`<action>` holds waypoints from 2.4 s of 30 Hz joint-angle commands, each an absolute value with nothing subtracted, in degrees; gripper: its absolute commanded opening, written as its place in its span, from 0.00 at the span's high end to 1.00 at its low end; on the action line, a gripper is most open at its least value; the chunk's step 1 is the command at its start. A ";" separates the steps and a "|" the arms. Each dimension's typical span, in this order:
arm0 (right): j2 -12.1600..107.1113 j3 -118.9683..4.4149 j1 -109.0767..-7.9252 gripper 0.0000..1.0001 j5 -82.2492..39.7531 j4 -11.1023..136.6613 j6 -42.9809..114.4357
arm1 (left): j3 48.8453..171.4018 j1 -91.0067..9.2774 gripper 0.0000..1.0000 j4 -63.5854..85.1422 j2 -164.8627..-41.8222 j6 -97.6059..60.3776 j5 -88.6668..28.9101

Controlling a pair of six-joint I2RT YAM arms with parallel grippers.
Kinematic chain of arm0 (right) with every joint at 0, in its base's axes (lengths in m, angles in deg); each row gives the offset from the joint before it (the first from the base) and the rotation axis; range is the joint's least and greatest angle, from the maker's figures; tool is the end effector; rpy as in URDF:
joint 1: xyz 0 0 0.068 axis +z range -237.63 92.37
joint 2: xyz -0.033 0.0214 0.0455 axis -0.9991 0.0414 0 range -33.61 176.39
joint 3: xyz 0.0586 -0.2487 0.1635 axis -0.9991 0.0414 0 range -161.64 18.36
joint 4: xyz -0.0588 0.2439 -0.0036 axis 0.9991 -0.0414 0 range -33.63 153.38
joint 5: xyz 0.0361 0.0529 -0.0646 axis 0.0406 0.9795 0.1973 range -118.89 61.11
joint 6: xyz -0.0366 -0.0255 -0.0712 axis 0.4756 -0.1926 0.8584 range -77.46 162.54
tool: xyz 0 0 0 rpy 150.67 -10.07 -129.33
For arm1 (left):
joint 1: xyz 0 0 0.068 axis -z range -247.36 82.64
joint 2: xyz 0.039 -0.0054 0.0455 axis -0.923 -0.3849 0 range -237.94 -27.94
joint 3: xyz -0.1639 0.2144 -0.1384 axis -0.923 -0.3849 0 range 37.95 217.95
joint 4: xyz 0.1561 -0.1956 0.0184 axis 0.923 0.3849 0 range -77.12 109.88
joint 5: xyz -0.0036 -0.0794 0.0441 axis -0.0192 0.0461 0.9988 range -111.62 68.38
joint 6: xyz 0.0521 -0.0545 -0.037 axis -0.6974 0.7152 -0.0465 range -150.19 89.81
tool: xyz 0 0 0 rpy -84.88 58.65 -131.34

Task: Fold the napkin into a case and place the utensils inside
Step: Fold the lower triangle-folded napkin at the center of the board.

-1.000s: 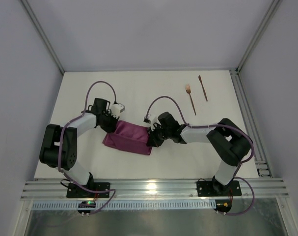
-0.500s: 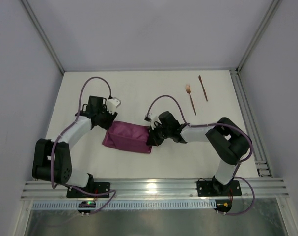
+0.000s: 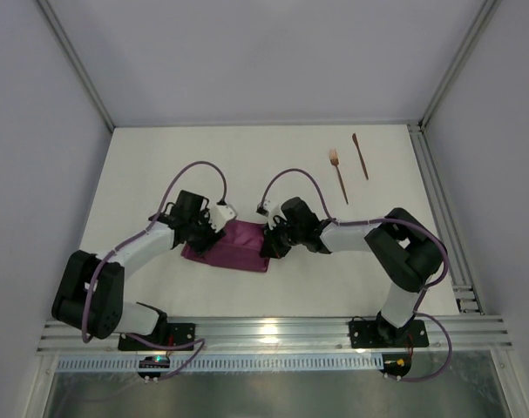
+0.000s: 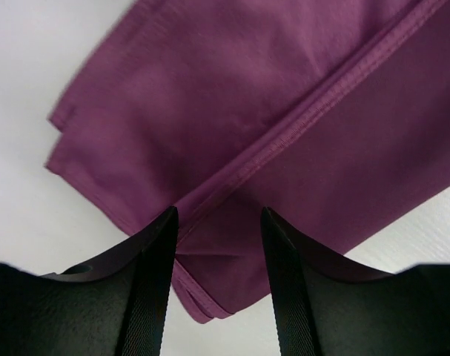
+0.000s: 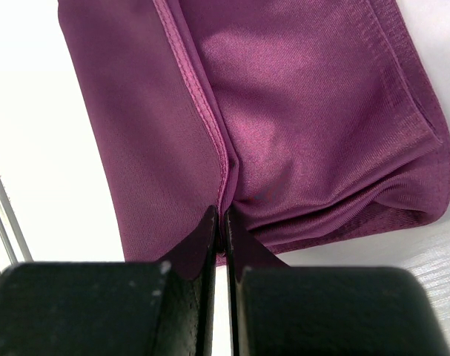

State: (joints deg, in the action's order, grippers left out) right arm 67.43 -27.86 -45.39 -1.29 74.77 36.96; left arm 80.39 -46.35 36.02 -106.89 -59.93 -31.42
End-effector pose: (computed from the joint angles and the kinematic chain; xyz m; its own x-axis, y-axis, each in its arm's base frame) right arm 0.2447 0.2682 0.1513 -0.5886 -0.4181 -0.6919 -0.7913 0.4729 0.3875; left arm 0.2391 -0.1052 0.1861 -0.4844 0.7097 -0.5116 0.7761 0.6185 0.1231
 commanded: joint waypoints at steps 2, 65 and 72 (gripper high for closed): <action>68.17 -28.84 -45.62 0.96 -1.91 74.62 37.01 | 78.91 -46.18 0.46 32.76 -107.12 -65.52 -34.01; 68.00 -30.34 -52.38 0.96 -14.66 79.72 25.31 | 79.70 -46.36 1.00 39.16 -107.65 -63.86 -28.47; 68.26 -30.25 -52.47 0.96 -12.63 80.51 25.40 | 80.58 -46.36 1.00 39.34 -109.06 -63.86 -29.53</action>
State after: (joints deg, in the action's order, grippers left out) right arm 70.23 -30.57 -52.27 -13.69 78.77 24.21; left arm 79.08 -46.26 38.23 -109.08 -64.67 -29.56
